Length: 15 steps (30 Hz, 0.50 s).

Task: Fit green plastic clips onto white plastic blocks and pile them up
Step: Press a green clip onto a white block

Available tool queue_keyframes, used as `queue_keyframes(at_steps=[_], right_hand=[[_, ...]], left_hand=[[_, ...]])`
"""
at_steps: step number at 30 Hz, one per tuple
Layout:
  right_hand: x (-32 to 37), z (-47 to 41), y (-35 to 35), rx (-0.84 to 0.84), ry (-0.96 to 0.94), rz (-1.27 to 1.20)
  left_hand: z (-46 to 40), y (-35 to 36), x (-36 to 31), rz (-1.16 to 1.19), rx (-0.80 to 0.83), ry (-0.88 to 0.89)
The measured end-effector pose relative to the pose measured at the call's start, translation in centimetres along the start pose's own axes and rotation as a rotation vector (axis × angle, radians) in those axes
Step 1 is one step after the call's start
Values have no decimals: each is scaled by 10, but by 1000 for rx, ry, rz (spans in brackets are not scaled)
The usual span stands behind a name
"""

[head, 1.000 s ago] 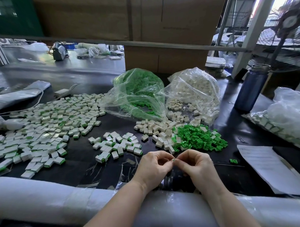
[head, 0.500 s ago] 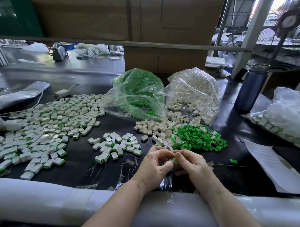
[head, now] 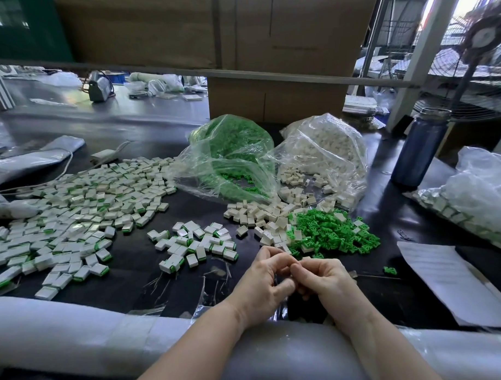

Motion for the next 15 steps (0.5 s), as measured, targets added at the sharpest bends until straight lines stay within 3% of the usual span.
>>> queue_keyframes(at_steps=[15], right_hand=[[-3,0,-2,-20,26,-37]], left_hand=[[-1,5,3,-146,38,11]])
Point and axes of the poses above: each hand's wrist, its own z-axis away from the middle knuckle, its own y-axis out of the palm, x = y × z, the point moved 7 cm from there along -z, towards the middle knuckle, and after that the axes turned 11 degrees about -x, right-handed, at the moved point
